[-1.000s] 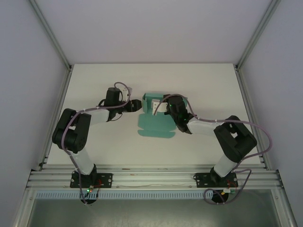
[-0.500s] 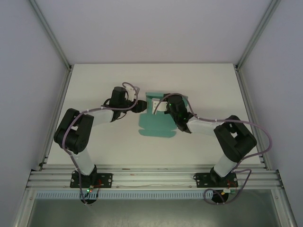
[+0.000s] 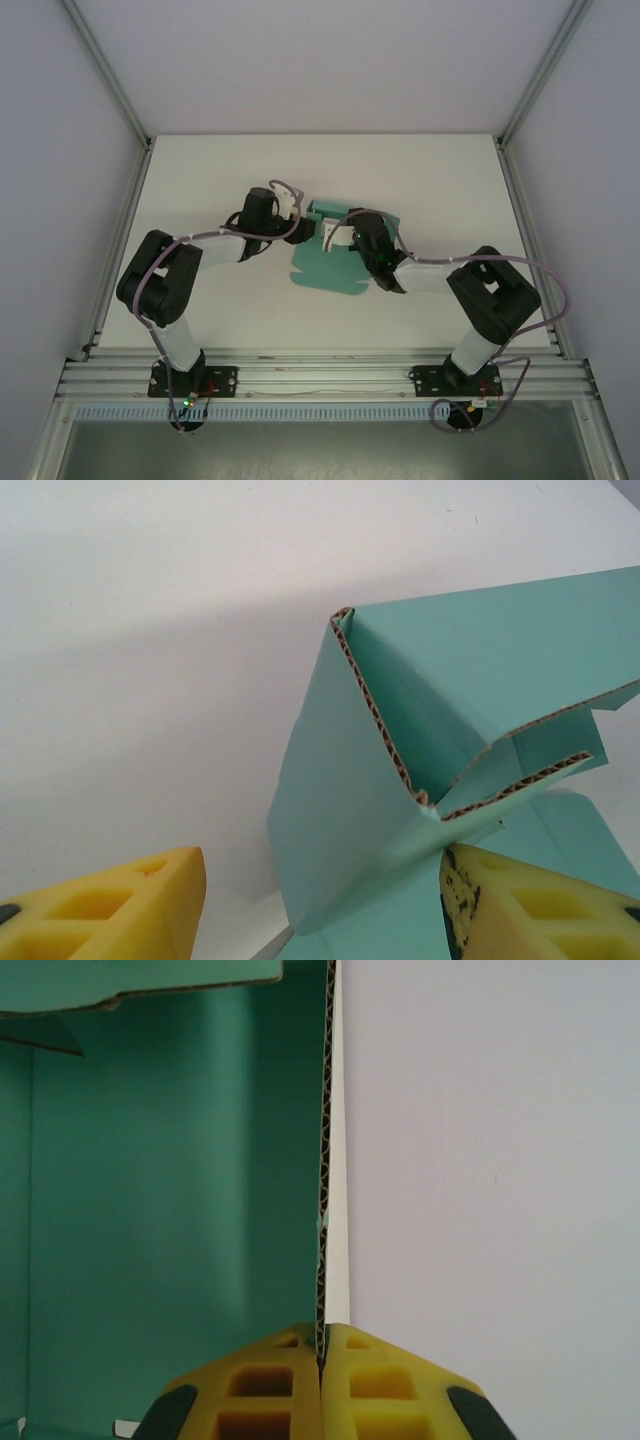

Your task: Assemble paper box

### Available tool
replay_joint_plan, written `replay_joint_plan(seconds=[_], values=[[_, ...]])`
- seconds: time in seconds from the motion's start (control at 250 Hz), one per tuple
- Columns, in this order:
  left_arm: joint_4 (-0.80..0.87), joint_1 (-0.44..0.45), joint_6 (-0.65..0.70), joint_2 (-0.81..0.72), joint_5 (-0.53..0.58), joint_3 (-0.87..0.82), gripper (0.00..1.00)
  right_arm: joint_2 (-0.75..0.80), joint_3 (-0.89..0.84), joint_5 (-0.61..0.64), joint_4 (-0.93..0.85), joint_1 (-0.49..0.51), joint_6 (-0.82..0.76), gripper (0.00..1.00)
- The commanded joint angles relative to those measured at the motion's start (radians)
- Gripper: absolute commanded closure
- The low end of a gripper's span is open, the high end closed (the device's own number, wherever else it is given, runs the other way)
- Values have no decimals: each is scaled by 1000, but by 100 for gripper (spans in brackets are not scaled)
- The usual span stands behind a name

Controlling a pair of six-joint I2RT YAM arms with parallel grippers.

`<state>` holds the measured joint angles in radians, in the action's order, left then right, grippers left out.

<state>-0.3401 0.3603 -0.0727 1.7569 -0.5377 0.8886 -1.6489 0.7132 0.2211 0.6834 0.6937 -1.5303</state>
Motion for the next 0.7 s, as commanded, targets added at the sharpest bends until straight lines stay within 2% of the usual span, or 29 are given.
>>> replay_joint_plan(seconds=[0.0, 0.172, 0.24, 0.34, 0.54, 0.7], values=[[-45, 12, 66, 8, 16, -29, 37, 5, -25, 33, 83, 18, 4, 100], [-82, 16, 94, -12, -34, -72, 37, 12, -23, 39, 84, 29, 23, 100], [-122, 17, 88, -40, -58, -102, 37, 23, -11, 37, 21, 34, 30, 100], [-172, 15, 82, -79, -47, -141, 38, 54, 9, 19, -70, 34, 55, 100], [-149, 14, 90, -97, -26, -139, 40, 83, 43, -21, -148, 33, 26, 100], [-219, 13, 93, -124, 1, -178, 39, 37, 60, 1, -67, 33, -65, 100]])
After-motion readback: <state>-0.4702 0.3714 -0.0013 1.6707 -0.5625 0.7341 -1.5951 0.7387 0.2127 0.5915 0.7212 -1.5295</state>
